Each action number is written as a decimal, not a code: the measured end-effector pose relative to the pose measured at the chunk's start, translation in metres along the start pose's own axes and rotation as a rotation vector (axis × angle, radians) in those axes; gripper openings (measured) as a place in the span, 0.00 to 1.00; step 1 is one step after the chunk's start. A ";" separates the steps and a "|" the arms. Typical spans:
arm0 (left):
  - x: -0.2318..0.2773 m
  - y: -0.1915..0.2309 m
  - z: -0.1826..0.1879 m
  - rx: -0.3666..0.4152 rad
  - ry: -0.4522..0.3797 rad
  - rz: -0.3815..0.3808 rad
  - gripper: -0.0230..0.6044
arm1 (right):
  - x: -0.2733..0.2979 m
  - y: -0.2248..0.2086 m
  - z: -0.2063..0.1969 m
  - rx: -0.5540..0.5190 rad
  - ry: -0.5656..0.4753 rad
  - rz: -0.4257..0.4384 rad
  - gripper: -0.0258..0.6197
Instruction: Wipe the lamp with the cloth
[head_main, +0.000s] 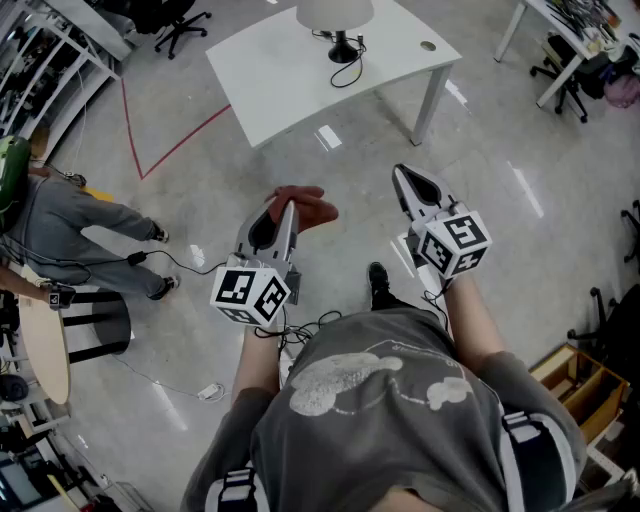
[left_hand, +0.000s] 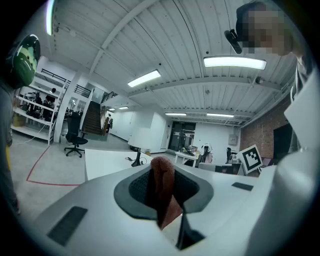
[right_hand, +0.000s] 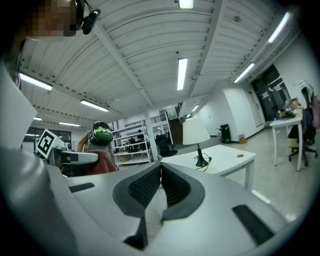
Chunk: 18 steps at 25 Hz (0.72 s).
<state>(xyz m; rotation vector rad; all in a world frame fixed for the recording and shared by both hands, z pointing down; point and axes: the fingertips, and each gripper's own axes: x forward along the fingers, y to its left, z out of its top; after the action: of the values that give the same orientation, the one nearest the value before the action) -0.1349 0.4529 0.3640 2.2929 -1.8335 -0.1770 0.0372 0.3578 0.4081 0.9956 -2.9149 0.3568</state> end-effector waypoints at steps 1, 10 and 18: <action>0.010 -0.001 0.001 0.004 0.002 0.006 0.15 | 0.005 -0.009 0.003 -0.012 0.005 0.006 0.05; 0.090 0.002 0.006 0.008 0.004 0.073 0.15 | 0.042 -0.089 0.019 0.001 0.029 0.045 0.05; 0.118 0.002 0.012 0.009 -0.008 0.091 0.15 | 0.053 -0.118 0.017 0.026 0.042 0.051 0.05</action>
<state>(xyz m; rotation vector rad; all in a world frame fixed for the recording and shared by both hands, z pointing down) -0.1134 0.3368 0.3565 2.2120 -1.9423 -0.1650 0.0669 0.2316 0.4213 0.9066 -2.9097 0.4134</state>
